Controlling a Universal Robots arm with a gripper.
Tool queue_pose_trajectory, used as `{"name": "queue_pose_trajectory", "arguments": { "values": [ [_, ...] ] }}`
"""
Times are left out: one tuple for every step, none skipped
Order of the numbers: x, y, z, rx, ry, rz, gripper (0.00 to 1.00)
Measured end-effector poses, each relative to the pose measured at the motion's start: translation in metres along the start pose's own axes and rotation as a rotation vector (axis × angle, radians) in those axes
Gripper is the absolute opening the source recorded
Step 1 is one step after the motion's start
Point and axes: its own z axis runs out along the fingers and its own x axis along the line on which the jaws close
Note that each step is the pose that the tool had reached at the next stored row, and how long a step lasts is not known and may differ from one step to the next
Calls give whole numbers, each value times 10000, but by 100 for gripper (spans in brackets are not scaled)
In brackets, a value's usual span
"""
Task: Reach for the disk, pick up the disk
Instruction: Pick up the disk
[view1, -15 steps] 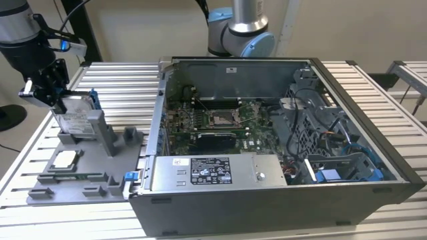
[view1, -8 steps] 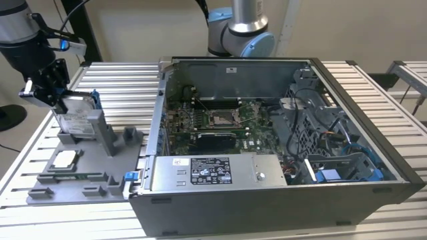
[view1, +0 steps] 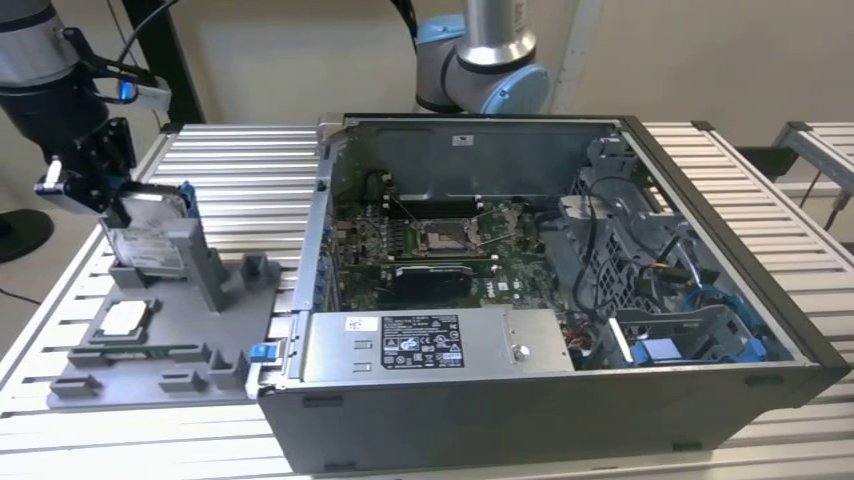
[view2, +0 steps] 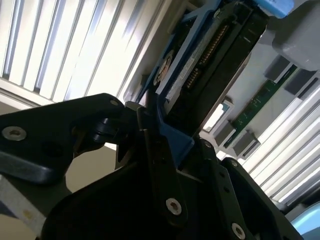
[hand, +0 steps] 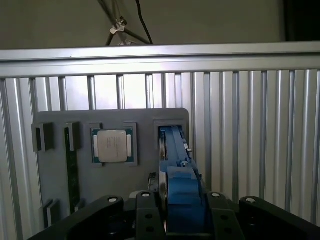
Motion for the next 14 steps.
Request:
{"name": "queue_pose_trajectory", "arguments": {
  "values": [
    [0,0,1,-140,5,5,0],
    [0,0,4,-239,11,8,0],
    [0,1,10,-254,11,8,0],
    [0,2,12,-257,12,9,0],
    [0,1,19,-256,12,8,0],
    [1,2,34,-258,12,8,0],
    [2,3,49,-257,15,8,0],
    [2,4,70,-239,12,7,0],
    [2,7,87,-212,11,5,0],
    [3,14,96,-180,17,4,0],
    [4,20,106,-167,19,4,0],
    [4,19,112,-192,20,2,0],
    [4,20,120,-228,22,4,0],
    [4,21,128,-269,27,6,0]
  ]
}}
